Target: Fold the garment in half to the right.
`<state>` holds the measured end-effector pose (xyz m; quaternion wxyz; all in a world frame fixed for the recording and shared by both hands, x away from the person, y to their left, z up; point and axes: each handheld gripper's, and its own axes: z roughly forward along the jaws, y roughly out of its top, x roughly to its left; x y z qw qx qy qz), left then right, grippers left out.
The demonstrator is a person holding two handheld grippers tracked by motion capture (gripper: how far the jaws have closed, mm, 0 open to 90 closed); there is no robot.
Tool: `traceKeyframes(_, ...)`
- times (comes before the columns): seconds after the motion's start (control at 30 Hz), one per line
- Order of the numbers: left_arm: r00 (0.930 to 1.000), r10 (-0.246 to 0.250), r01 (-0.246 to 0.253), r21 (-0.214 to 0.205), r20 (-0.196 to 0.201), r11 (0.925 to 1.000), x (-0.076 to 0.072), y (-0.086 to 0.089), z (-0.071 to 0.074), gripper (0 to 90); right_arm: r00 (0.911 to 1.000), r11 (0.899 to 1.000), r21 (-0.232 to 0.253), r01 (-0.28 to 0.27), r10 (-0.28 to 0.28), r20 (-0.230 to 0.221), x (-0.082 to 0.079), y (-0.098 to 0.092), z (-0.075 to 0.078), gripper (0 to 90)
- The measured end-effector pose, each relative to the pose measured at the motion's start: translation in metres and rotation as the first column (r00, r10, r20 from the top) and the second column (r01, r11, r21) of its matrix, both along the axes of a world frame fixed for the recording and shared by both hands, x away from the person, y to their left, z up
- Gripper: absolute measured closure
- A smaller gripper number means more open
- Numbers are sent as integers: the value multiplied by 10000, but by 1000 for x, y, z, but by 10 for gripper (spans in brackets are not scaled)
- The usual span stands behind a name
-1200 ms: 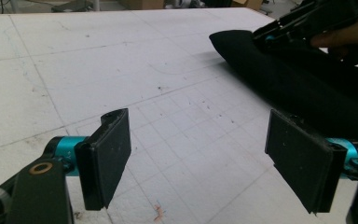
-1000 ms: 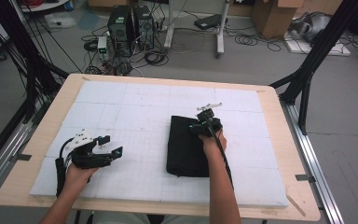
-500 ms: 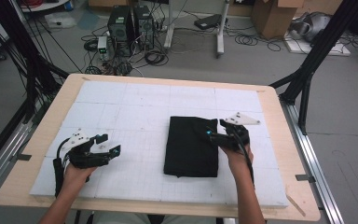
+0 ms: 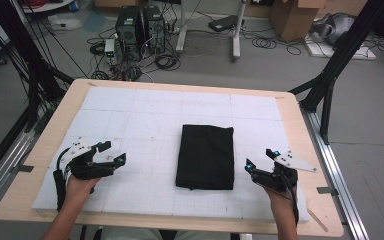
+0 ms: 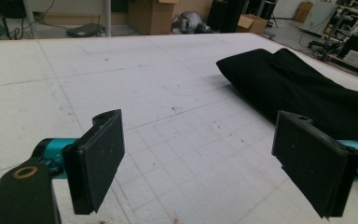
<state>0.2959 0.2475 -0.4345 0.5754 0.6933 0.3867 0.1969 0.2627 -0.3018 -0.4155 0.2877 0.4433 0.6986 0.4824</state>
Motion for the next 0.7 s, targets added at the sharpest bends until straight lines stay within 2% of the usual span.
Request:
traceKeyframes(0.23, 9998, 133, -136, 160, 178, 9998, -3, 3, 0, 175, 9993, 9993, 183, 321, -324, 164, -14, -11, -3, 167)
traceKeyframes(0.57, 9999, -12, 12, 0, 157, 10000, -8, 5, -1, 175, 9990, 9994, -101, 321, -317, 308, -17, -4, 0, 167)
traceKeyframes(0.7, 9999, -42, 42, 52, 145, 10000, -7, 5, -3, 176, 9991, 9996, -41, 288, -286, 307, -16, -3, 0, 167)
